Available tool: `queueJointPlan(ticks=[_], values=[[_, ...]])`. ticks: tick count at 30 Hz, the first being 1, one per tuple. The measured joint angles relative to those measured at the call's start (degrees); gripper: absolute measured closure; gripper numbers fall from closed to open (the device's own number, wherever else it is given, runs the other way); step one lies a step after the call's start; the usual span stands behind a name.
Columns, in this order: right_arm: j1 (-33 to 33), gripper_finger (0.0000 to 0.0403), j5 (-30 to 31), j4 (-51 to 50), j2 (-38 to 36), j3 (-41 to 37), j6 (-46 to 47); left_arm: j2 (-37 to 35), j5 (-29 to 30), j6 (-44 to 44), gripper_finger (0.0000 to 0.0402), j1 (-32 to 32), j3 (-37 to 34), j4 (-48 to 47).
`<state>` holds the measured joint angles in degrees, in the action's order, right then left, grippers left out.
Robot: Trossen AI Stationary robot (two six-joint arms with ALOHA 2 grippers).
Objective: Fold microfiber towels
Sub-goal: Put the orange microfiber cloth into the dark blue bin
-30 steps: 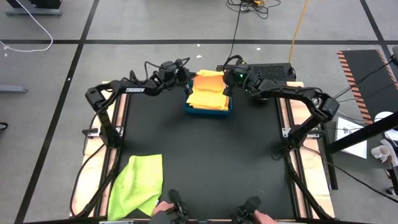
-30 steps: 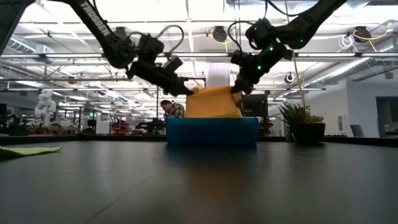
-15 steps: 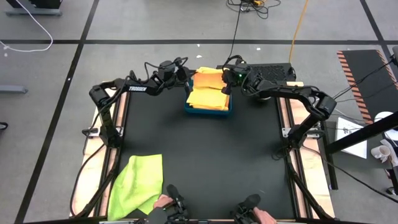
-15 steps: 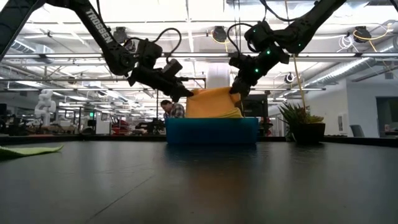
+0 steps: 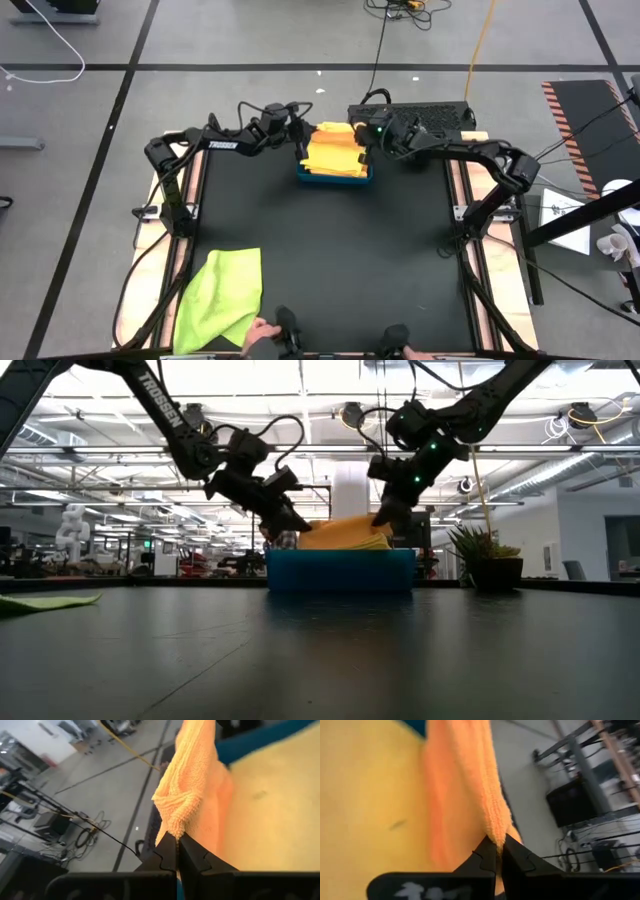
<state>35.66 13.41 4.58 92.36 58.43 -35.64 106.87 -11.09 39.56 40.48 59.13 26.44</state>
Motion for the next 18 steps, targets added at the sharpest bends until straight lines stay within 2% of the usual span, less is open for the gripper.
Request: queueJointPlan(ticks=[3,10,18], values=[[-2.09,0.0403,-0.2,-4.8,-0.02,0.0,0.02,0.0,-0.92,1.08,0.04,-0.99,0.0,-2.37],[-6.49,0.0403,-5.95,-11.3,-0.04,0.0,3.12,0.0,-2.03,0.7,0.0389,-3.08,-0.02,-6.57],[-10.53,0.0403,-6.05,-16.45,-0.04,0.0,3.94,-0.04,-2.38,0.47,0.0392,-7.04,-0.02,-16.96]])
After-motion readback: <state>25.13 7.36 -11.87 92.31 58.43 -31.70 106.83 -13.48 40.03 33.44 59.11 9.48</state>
